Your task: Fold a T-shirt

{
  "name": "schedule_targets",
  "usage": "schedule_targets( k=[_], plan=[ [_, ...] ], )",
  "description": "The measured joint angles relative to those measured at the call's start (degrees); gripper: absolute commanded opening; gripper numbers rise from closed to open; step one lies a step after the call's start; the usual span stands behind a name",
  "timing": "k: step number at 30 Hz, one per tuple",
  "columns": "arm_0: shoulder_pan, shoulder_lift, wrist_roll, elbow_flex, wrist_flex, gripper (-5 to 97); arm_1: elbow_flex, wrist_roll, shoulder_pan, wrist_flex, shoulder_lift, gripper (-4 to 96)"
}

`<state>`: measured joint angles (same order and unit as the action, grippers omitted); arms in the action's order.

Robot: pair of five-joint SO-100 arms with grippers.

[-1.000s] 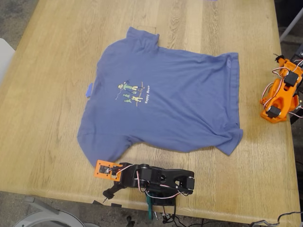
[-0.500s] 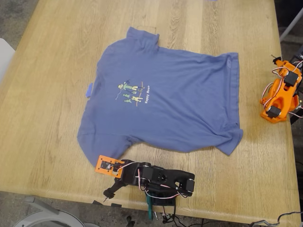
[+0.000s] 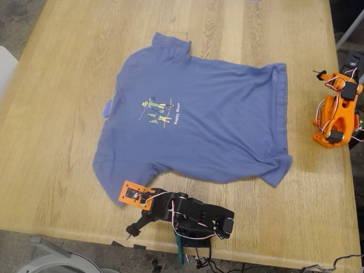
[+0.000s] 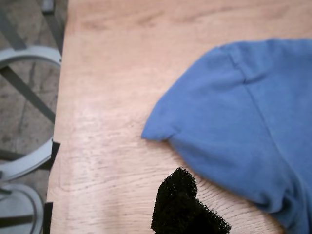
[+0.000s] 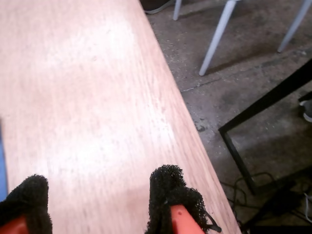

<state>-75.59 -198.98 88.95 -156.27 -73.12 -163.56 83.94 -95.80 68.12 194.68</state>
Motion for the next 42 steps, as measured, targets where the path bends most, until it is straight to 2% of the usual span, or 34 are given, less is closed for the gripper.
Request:
schedule_targets(
  k=[14,25,35,42],
  plan=[
    [5.62,13.80,0.00,15.29,0.00,51,16.52,0.00,18.81,14.06,-0.88,33.2],
    [10.63,24.70,-0.53,23.29,3.96,51,30.32,-0.35,28.30,13.80,-15.47,31.6],
    [13.45,37.27,-0.53,23.91,17.40,51,41.13,-2.81,40.43,9.58,-31.99,29.8],
    [16.17,47.90,-0.53,23.91,29.79,51,43.59,-5.62,50.01,6.59,-38.58,30.3]
  ],
)
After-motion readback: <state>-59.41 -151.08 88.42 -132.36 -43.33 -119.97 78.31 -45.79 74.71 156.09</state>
